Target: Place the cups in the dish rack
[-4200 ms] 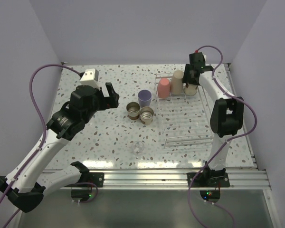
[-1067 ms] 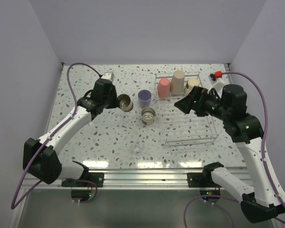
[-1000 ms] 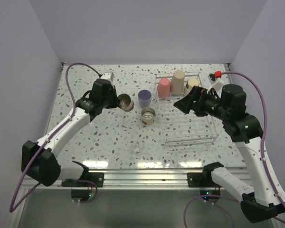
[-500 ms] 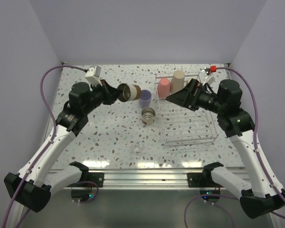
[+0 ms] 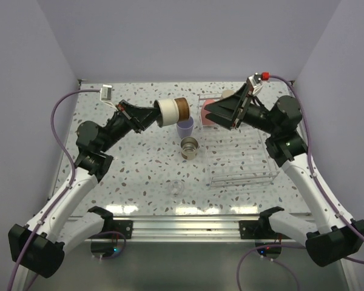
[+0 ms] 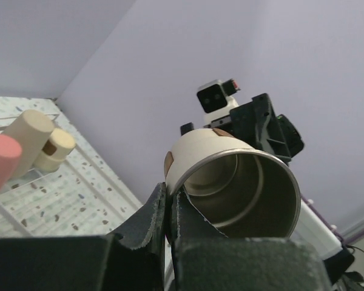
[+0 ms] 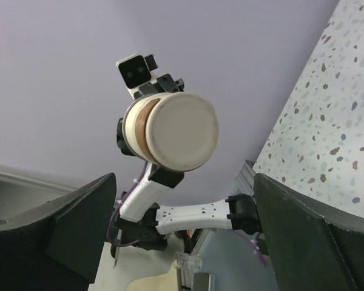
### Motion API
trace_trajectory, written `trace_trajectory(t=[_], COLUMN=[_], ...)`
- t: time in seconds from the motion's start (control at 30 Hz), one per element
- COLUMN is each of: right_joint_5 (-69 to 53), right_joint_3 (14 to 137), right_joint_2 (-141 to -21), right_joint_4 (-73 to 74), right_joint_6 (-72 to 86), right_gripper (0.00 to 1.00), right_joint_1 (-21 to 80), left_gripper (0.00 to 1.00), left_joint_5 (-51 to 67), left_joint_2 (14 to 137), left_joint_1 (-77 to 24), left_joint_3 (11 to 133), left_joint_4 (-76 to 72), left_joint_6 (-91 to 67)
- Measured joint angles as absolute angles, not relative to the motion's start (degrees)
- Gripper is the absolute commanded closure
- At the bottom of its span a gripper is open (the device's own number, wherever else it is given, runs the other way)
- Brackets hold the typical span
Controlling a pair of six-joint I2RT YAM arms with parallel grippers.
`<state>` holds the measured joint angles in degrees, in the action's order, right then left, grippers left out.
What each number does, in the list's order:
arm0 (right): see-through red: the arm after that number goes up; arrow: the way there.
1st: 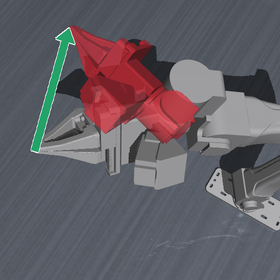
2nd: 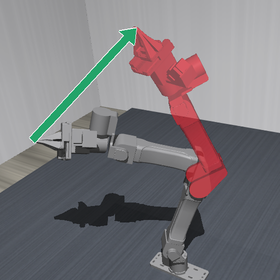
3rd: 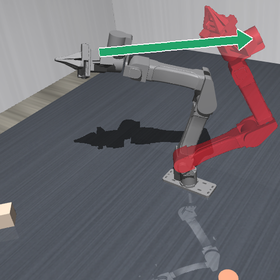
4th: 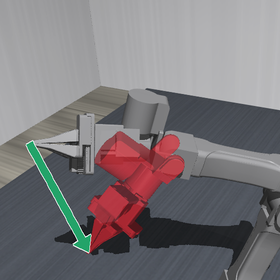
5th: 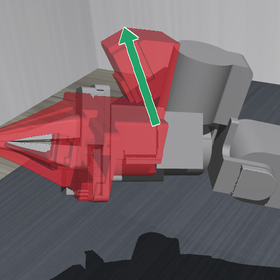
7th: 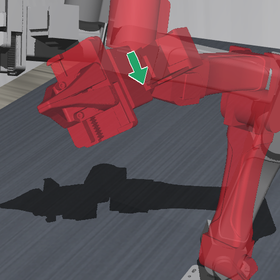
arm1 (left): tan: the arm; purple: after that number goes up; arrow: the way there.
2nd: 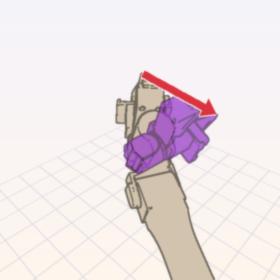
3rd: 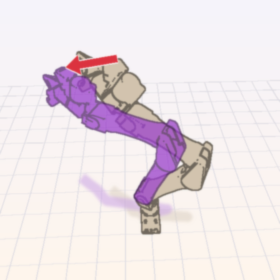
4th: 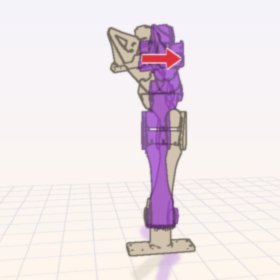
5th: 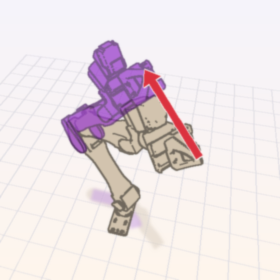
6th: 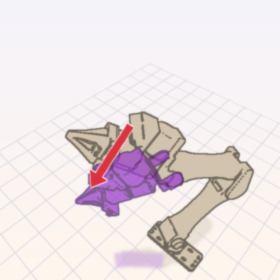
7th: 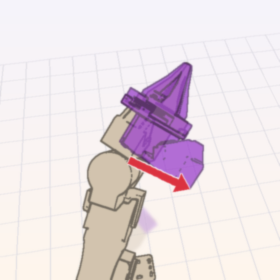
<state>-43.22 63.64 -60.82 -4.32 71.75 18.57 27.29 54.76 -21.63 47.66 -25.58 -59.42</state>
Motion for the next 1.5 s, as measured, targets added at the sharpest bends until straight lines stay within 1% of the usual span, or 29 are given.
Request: trace_trajectory(t=[0.13,0.3,0.5,0.83,1.17,1.5], right_joint_5=[-43.2,-43.0,-42.6,-40.8,-39.4,-38.2], right_joint_3=[63.8,63.9,65.3,67.0,67.6,67.6], right_joint_2=[-62.3,-63.8,-66.2,-69.5,-72.3,-72.8], right_joint_4=[-7.0,-8.7,-10.8,-20.3,-21.8,-22.4], right_joint_6=[73.3,74.1,74.9,78.9,79.1,79.0], right_gripper=[0.02,0.02,0.02,0.02,0.02,0.03], right_joint_1=[19.7,21.2,24.2,28.0,31.9,32.6], left_gripper=[1.0,1.0,1.0,1.0,1.0,1.0], left_joint_5=[29.2,30.2,30.8,31.0,31.4,31.9], left_joint_2=[55.4,57.1,57.9,58.4,59.3,59.9], left_joint_1=[-21.4,-21.4,-21.4,-21.4,-21.4,-21.4], left_joint_3=[45.8,45.6,45.6,45.6,45.5,45.3], left_joint_4=[-34.4,-38.8,-39.9,-41.1,-44.7,-45.9], left_joint_6=[-65.0,-68.0,-68.6,-68.7,-71.0,-71.4])
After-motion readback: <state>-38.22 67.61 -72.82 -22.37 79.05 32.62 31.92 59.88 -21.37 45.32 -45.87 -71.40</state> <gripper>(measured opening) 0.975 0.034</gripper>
